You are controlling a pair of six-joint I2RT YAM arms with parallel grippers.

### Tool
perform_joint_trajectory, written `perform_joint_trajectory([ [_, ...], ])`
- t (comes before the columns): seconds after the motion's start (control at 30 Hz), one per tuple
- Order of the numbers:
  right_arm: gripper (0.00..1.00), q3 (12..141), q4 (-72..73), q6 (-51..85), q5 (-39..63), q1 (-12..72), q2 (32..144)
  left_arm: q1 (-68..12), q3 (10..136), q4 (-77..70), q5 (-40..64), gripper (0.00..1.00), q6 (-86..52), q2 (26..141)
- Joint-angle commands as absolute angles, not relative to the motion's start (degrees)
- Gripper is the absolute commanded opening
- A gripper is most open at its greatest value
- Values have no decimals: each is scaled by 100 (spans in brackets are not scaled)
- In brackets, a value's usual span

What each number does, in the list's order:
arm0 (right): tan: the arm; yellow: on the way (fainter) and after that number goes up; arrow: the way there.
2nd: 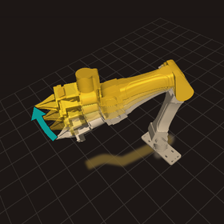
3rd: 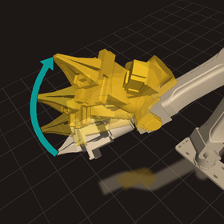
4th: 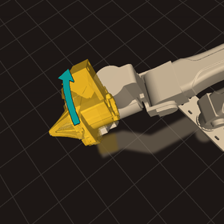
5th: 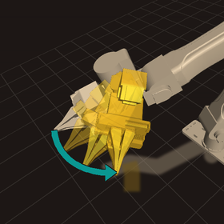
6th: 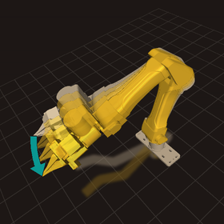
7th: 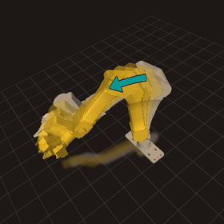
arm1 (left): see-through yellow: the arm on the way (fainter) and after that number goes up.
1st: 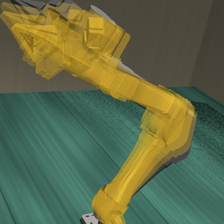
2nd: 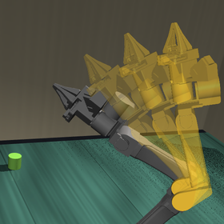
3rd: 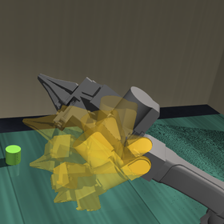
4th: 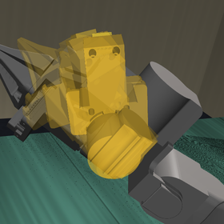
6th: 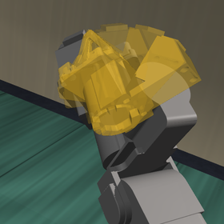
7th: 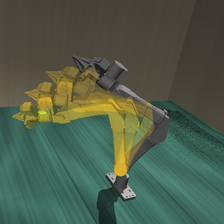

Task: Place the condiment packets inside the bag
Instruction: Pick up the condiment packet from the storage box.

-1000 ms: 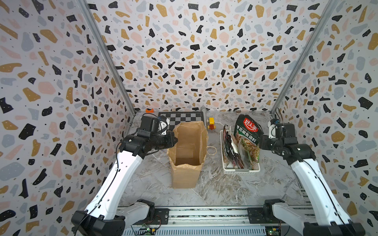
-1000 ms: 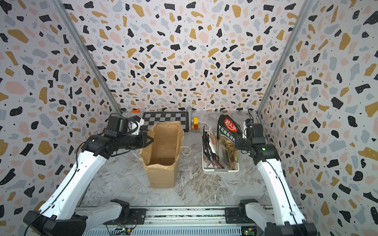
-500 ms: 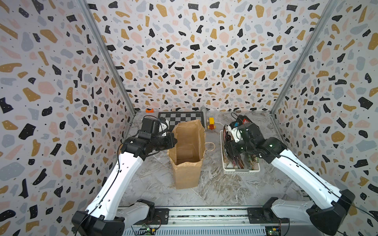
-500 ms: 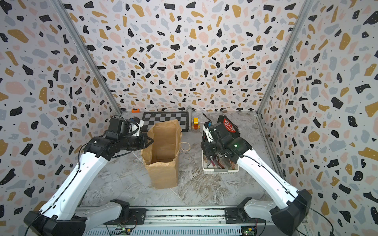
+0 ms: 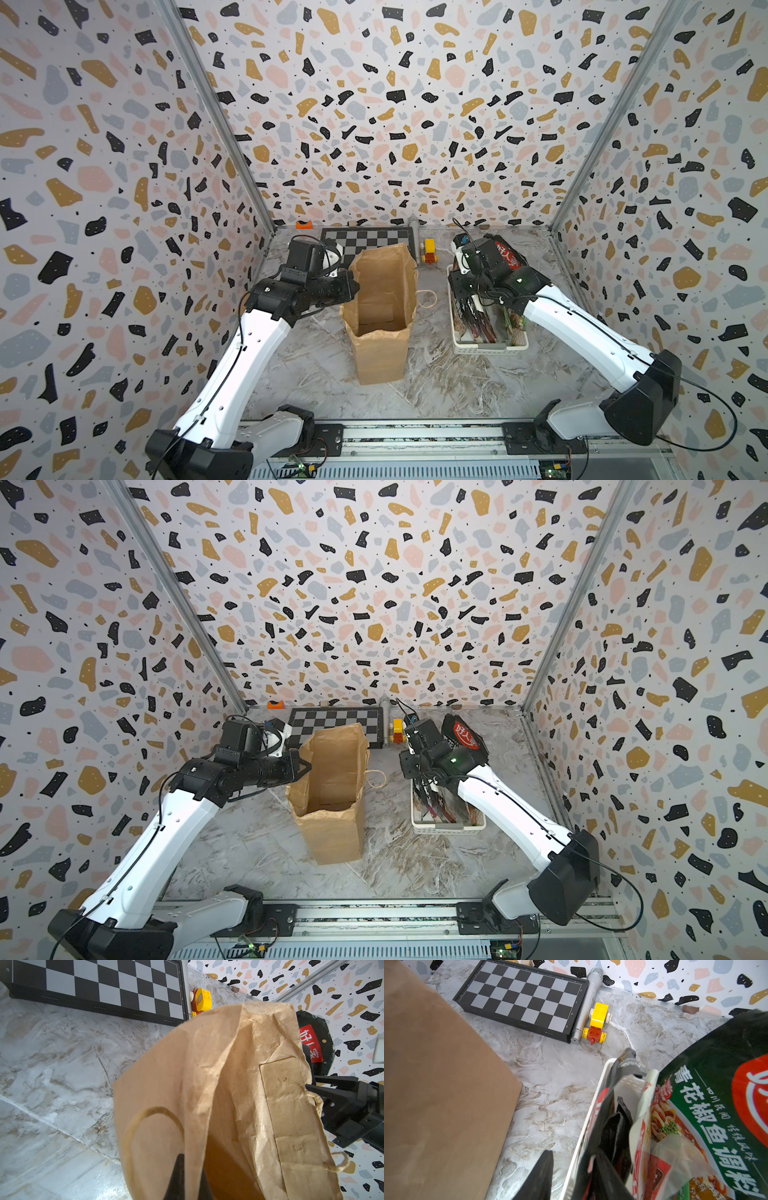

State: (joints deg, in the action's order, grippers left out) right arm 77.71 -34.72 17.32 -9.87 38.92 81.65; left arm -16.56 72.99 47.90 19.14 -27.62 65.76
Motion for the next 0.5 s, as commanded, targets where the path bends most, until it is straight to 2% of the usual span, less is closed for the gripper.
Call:
perform_joint_trajectory([
  [0.0,36,7948,-3402,1909,-1292,3902,8331,-1670,7303,4669,1890,0,-2637,6451],
  [0.17,31,7858,-3404,2062,-1502,3902,8536,-1670,7312,4702,1891,0,-2602,6443],
  [0.37,0,8093,-3714,1995,-1726,3902,8361,-1670,7321,4728,1829,0,-2566,6407],
  [0.47,0,8491,-4088,1788,-1727,3903,8167,-1670,7313,4749,1810,0,-2541,6430],
])
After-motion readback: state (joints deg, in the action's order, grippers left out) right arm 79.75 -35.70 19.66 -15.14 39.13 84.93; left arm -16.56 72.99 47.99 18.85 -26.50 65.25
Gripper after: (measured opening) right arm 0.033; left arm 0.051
